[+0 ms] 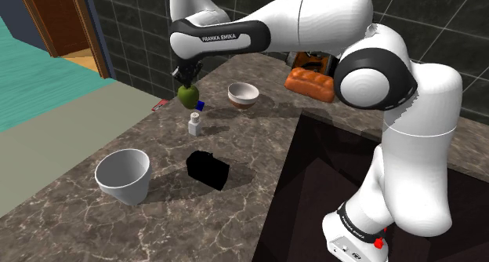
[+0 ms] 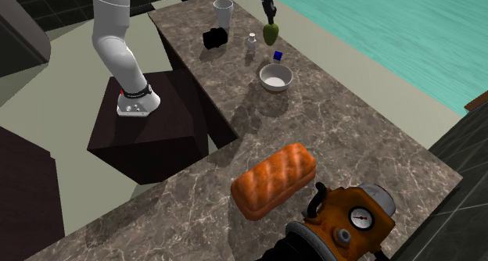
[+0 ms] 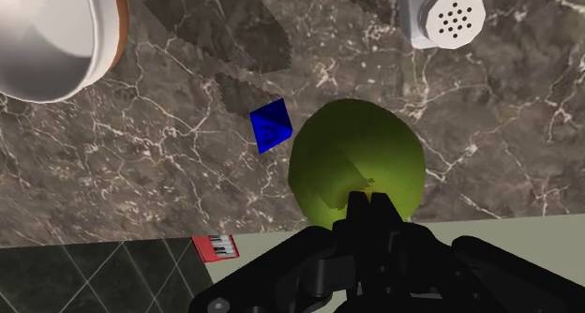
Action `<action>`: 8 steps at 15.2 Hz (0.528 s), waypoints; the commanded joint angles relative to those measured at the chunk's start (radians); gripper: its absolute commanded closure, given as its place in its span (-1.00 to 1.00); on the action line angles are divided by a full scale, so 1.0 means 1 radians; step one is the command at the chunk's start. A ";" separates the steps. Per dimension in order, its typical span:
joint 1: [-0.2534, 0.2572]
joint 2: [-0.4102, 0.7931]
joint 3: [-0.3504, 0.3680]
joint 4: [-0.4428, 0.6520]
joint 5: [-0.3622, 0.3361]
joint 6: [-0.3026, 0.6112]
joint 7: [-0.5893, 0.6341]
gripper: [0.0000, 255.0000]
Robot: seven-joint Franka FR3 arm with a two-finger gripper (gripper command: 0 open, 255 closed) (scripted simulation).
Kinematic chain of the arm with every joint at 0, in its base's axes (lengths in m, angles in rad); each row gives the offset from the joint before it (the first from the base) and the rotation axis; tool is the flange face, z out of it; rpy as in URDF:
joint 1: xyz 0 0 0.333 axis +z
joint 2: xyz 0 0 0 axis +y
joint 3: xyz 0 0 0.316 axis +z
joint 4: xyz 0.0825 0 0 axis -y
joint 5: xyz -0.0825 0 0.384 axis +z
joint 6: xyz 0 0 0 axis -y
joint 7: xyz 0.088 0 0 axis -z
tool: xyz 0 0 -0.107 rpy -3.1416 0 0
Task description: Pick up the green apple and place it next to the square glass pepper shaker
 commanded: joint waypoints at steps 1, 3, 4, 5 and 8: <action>-0.002 0.014 0.001 -0.007 0.002 0.021 0.001 1.00; -0.002 0.019 0.002 -0.025 0.003 0.045 0.003 1.00; -0.001 0.023 0.002 -0.034 0.003 0.057 0.005 1.00; -0.001 0.026 0.003 -0.042 0.004 0.068 0.006 1.00; -0.001 0.032 0.004 -0.056 0.004 0.088 0.007 1.00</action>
